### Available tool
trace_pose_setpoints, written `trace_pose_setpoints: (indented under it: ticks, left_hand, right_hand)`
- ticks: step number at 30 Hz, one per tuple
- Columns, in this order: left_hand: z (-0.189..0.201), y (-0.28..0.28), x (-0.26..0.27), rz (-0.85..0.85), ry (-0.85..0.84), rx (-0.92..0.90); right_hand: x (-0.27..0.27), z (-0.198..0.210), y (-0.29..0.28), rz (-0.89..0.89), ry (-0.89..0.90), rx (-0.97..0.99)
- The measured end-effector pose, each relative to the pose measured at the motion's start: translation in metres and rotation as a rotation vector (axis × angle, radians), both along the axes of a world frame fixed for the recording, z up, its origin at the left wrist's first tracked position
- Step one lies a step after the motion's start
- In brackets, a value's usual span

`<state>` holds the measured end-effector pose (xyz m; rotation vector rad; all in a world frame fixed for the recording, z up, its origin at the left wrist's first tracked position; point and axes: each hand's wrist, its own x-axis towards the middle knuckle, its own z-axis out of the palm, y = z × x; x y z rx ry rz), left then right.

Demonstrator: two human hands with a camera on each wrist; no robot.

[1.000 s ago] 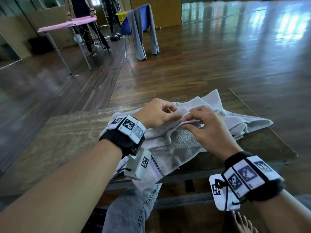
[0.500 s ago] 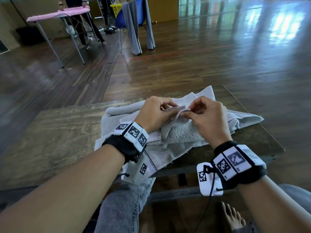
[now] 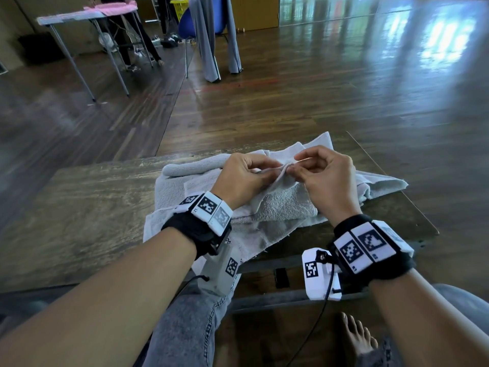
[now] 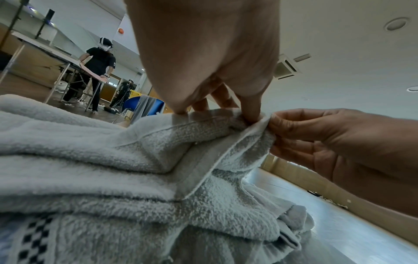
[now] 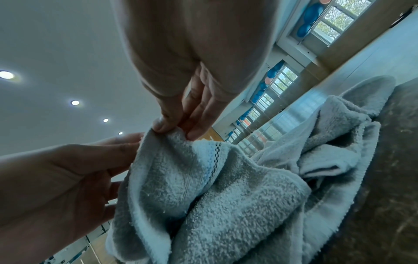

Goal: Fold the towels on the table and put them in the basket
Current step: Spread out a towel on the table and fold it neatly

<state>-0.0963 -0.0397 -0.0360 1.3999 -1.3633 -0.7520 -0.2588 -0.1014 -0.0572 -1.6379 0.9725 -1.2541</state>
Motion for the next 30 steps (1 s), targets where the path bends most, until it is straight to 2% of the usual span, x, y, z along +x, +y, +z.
trace_pose_setpoints:
  ticks: [5,11,13,16,19,25,30]
  left_hand:
    - [-0.003,0.002,0.003,-0.003,0.015,-0.001]
    - [-0.003,0.001,0.004,-0.001,-0.04,0.01]
    - [-0.003,0.001,0.001,0.062,-0.222,-0.031]
    - [-0.005,0.004,-0.003,0.179,-0.545,-0.208]
    - [-0.009,0.004,-0.002,0.188,-0.654,-0.24]
    - [-0.015,-0.004,0.006,0.239,-0.879,-0.175]
    - [-0.012,-0.008,0.015,0.264,-0.992,-0.084]
  right_hand:
    - [0.0,-0.001,0.0,0.066,0.014,0.038]
    - [0.002,-0.005,-0.003,0.1,0.087,-0.039]
    - [0.004,-0.006,-0.005,0.093,0.127,-0.063]
    - [0.008,-0.008,-0.006,0.076,0.114,-0.1]
    - [0.009,-0.01,-0.006,0.04,0.128,-0.139]
    - [0.009,-0.005,-0.001,0.035,0.188,-0.226]
    - [0.005,0.0,0.0,0.011,0.167,-0.251]
